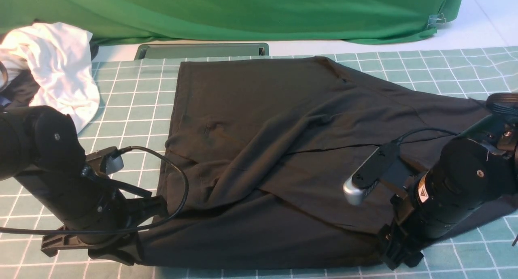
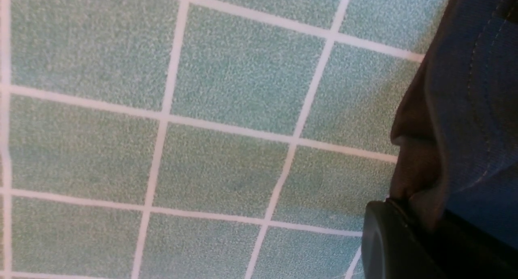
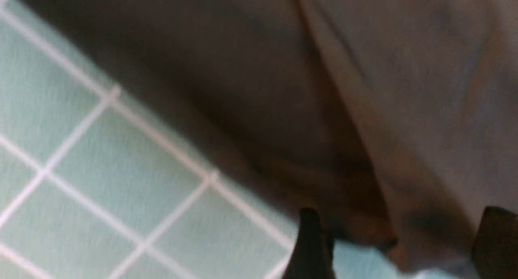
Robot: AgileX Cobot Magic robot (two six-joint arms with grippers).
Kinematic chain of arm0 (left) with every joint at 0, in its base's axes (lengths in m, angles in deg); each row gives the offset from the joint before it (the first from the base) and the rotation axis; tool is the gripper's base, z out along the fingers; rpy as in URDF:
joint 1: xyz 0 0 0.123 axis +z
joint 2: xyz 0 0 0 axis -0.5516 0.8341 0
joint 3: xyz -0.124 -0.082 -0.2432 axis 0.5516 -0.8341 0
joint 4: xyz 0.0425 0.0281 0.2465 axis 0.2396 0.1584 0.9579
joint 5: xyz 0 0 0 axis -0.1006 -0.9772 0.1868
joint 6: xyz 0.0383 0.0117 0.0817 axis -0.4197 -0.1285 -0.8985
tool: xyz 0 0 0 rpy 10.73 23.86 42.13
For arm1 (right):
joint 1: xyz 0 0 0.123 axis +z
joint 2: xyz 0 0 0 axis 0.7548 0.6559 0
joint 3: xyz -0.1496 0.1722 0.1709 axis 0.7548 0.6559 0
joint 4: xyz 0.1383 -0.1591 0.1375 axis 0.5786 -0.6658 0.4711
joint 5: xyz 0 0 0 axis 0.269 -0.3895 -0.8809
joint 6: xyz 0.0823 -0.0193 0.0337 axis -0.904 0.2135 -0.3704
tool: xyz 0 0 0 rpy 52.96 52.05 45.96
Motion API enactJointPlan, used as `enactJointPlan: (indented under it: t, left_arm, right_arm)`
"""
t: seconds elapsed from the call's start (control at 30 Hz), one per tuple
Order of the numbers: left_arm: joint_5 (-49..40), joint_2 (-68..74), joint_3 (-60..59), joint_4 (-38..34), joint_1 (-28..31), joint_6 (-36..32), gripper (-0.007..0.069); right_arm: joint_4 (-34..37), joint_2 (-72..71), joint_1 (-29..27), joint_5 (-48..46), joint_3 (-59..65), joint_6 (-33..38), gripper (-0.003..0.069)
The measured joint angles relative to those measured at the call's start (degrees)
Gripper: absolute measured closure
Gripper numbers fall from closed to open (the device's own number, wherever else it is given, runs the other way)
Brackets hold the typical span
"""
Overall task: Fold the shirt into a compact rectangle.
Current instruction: 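Grasp the near edge of the shirt at its hem and shoulder corners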
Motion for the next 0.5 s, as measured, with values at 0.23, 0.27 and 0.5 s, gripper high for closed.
enactJointPlan:
  t: [0.23,0.27,0.5]
  left_arm:
    - [0.0,0.0,0.0,-0.2,0.0,-0.1,0.0606]
    - [0.0,0.0,0.0,-0.2,0.0,-0.1,0.0606]
    - [0.4,0.0,0.0,-0.2,0.0,-0.1,0.0606]
  right_arm:
    - [-0.1,-0.1,0.5,-15.3,-4.2,-1.5,0.0083]
    - [-0.4,-0.1,0.9,-15.6,-4.1,-1.8,0.008]
    - [-9.7,1.0,6.5,-10.8,-2.6,-5.2,0.0077]
